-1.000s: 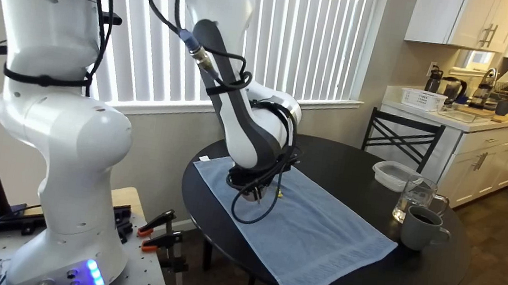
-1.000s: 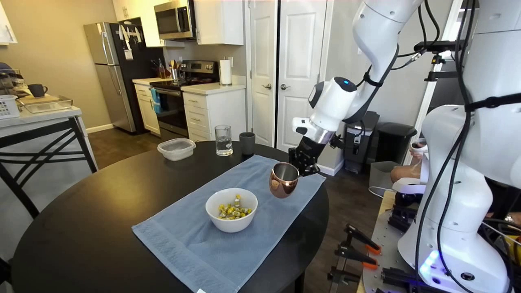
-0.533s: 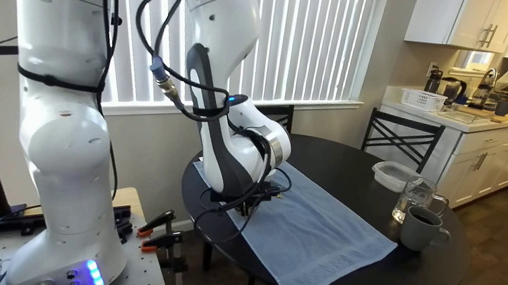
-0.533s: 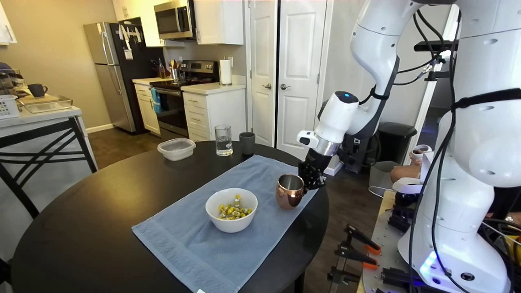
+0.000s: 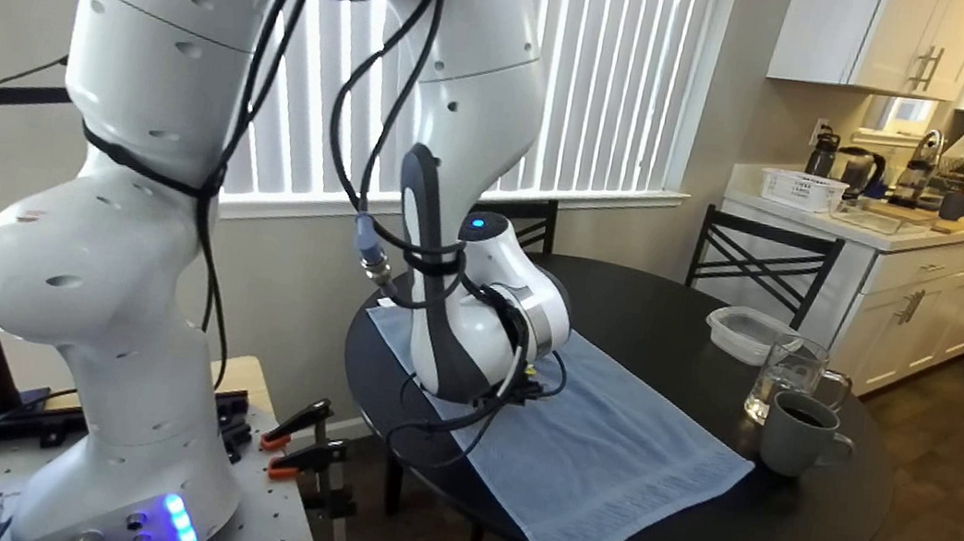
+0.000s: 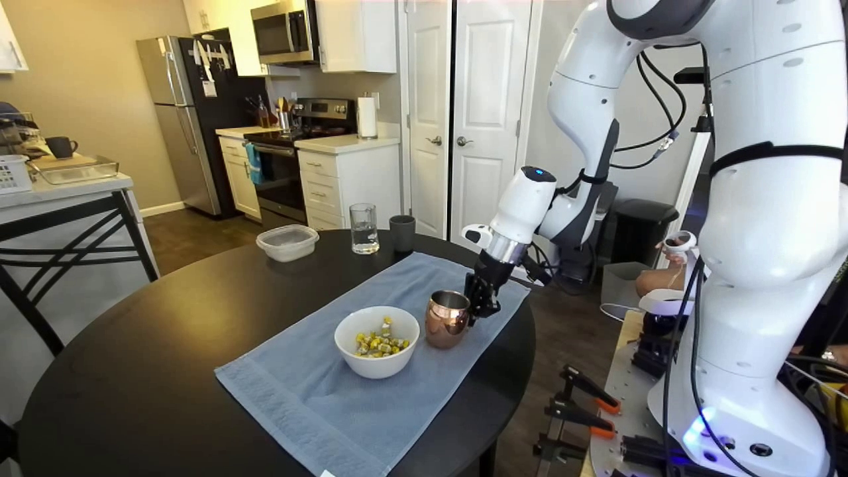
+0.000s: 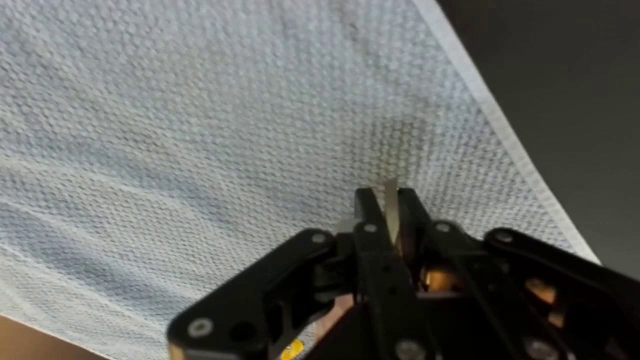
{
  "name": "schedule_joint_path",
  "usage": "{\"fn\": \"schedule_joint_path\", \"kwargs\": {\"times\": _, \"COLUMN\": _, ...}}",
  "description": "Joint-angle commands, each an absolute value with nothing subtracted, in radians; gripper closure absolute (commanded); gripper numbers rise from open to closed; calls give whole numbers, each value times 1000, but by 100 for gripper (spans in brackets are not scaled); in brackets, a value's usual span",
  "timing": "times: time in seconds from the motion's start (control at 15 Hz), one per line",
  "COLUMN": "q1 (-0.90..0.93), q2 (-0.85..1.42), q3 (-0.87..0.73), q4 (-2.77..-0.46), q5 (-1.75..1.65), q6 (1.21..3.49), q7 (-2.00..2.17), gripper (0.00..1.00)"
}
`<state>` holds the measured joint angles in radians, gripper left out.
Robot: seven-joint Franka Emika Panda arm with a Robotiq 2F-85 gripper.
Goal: Pour the contents inside the cup into the bowl
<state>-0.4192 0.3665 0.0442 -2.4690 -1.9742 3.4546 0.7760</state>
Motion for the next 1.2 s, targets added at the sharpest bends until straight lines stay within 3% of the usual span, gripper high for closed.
{"fn": "schedule_joint_path", "kwargs": {"times": 0.0, "q1": -566, "q2": 500, "q3": 143, "q4": -2334, "q5": -2087, "q6": 3454, "q7": 852, "gripper": 54}}
{"fn": "schedule_joint_path", "kwargs": {"times": 0.53, "q1": -707, "q2": 597, "q3": 302, "q4": -2215, "q5": -2436, "q6": 3462, "q7": 1070, "gripper": 5}}
{"fn": "schedule_joint_path", "kwargs": {"times": 0.67, "q1": -720, "q2": 596, "q3": 328, "q4": -2212, "q5": -2502, "q6": 3460, "q7": 1124, "gripper": 0}}
{"fn": "schedule_joint_path", "kwargs": {"times": 1.13, "q1": -703, "q2": 586, "q3": 323, "q4": -2209, "q5": -2560, "q6": 3460, "q7": 1211, "gripper": 0}}
